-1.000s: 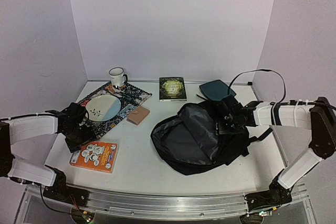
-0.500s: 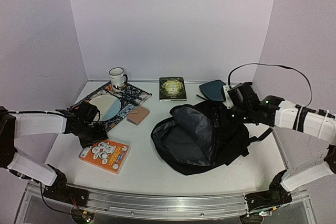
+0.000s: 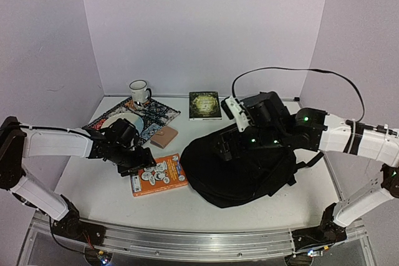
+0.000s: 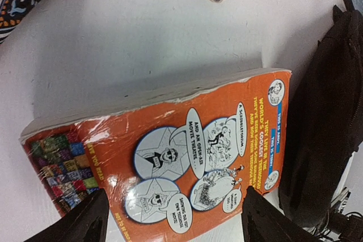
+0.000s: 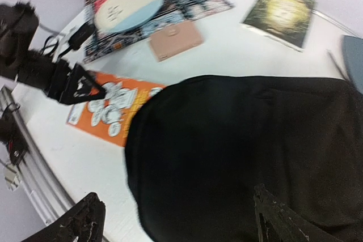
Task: Pack the student bag
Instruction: Place the largest pocket of the student bag, then adjust the book at the center of the board.
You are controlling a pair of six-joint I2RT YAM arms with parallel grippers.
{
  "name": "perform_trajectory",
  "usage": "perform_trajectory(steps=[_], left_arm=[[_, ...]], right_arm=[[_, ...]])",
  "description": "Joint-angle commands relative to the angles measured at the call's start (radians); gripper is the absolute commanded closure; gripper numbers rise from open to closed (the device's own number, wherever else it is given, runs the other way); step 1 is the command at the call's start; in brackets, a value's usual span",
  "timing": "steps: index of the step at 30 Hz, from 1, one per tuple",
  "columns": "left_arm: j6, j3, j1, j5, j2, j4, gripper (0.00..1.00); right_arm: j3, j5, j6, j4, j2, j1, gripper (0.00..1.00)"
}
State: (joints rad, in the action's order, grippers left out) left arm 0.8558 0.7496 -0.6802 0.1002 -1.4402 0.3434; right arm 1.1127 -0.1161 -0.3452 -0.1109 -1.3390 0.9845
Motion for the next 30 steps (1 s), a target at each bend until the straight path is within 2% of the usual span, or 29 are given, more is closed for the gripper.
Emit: perform_trajectory(steps=[1, 9, 13, 19, 24, 30], left_arm=[[0.037, -0.040, 0.010, -0.071, 0.121, 0.054, 0.17], [-0.053, -0.089, 0.170, -0.051, 0.156, 0.069, 0.16], [-0.106, -0.050, 0.185, -0.014, 0.087, 0.059, 0.16], [-0.130, -0.055, 0.185, 0.057, 0.014, 0.016, 0.18], [-0.129, -0.095, 0.183, 0.137, -0.025, -0.041, 0.21], [-0.102, -0.140, 0.162, 0.202, -0.028, -0.099, 0.26]], right_arm=[[0.090, 0.084, -0.002, 0.038, -0.116, 0.079, 0.09], [0.312, 0.198, -0.056, 0.063, -0.484, 0.188, 0.09], [0.378, 0.206, -0.102, 0.063, -0.624, 0.187, 0.09], [0.379, 0.156, -0.180, 0.061, -0.703, 0.149, 0.05], [0.303, 0.116, -0.235, 0.062, -0.694, 0.089, 0.02], [0.285, 0.087, -0.254, 0.064, -0.692, 0.051, 0.02]])
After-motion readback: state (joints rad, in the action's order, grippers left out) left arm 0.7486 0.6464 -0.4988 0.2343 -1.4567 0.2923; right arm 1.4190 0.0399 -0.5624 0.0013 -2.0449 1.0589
